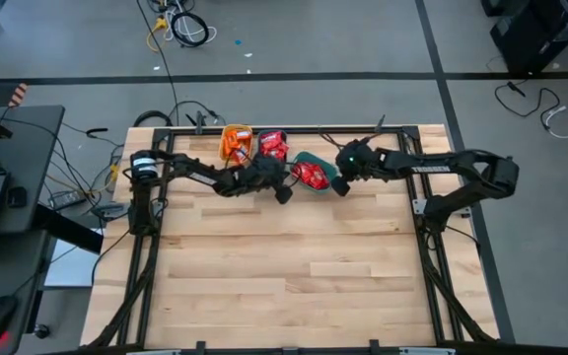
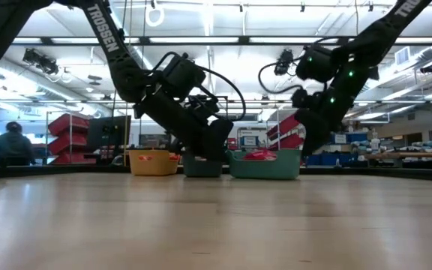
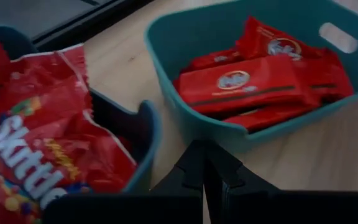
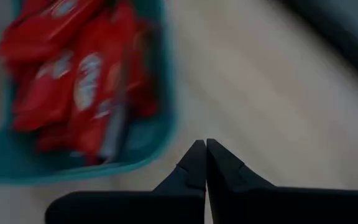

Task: Sort candy
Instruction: Move all the bins to the top corner of the table

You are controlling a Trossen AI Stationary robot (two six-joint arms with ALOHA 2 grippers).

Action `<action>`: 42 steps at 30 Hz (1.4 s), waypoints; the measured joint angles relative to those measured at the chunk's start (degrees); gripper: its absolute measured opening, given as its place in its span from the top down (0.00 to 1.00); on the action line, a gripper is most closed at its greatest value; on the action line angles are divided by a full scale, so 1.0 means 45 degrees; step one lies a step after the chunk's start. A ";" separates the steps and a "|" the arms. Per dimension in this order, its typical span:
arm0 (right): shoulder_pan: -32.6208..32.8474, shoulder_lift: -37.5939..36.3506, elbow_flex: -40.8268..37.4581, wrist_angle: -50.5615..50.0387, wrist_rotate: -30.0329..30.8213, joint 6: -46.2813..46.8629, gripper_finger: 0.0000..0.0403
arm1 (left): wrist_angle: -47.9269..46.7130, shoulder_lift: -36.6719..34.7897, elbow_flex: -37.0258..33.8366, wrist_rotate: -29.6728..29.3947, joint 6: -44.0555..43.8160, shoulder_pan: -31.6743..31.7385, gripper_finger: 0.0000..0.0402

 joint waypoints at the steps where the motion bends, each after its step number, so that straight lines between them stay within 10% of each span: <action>1: 0.0045 0.0177 0.0000 0.0080 -0.0483 0.0128 1.00 | 0.0031 0.0000 0.0000 0.0000 0.0005 0.0028 1.00; 21: 0.4515 0.0203 -0.0005 0.0228 -0.1386 0.2553 1.00 | 0.0907 -0.0262 -0.0015 0.0879 0.0436 0.0057 1.00; 42: 0.4960 -0.0729 0.0000 0.0322 0.0220 0.2196 1.00 | -0.0770 -0.2576 -0.0015 0.0536 0.1696 0.0076 1.00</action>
